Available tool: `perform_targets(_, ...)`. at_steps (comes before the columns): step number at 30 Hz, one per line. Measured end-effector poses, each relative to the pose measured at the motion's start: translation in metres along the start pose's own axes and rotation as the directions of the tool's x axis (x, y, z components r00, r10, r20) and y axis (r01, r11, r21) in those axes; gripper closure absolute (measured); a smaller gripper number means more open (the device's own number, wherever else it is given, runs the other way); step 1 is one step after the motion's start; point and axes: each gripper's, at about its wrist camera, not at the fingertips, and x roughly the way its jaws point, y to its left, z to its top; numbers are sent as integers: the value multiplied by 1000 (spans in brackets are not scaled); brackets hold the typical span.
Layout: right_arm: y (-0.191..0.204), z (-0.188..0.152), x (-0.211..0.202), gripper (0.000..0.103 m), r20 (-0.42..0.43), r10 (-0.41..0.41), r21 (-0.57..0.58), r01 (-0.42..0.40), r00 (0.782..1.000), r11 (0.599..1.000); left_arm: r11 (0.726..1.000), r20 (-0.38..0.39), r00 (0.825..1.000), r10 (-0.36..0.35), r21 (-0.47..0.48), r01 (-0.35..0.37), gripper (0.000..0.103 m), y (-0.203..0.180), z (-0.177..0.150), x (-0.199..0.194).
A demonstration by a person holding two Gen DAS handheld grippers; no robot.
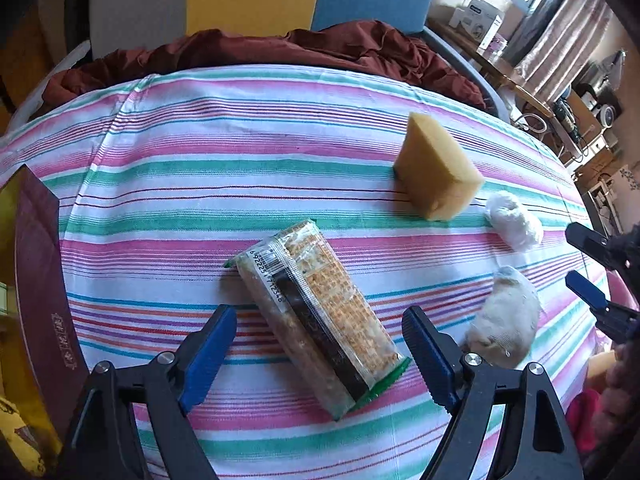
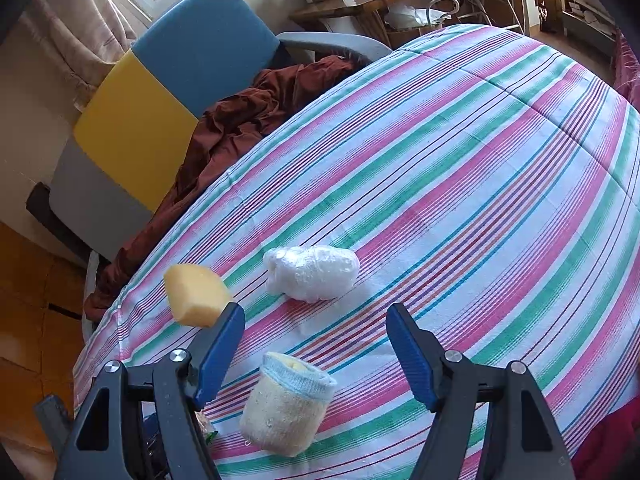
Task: Organize objects
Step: 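Reach the left gripper to the wrapped cracker pack and close on it, then lift the cracker pack with the left gripper while the right gripper grasps the white plastic-wrapped bundle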
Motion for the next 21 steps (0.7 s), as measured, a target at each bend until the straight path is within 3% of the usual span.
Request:
perform_targets(6, 2, 0, 4, 28, -6, -9, -15, 9, 1000, 1000, 999, 37, 999, 35, 37, -37, 20, -8, 7, 11)
perform_targets(7, 3, 0, 4, 28, -5, -14, -18, 14, 1000, 1000, 998, 51, 998, 48, 49, -50, 35, -9, 4, 10)
perform_targets(10, 5, -1, 7, 28, -8, -28, -32, 27, 1000, 999, 997, 86, 996, 36, 69, -42, 52, -7, -8, 2)
perform_targets(21, 6, -3, 21, 28, -24, -99, -52, 98, 995, 994, 991, 111, 994, -9, 134, -6, 53, 0, -26, -3)
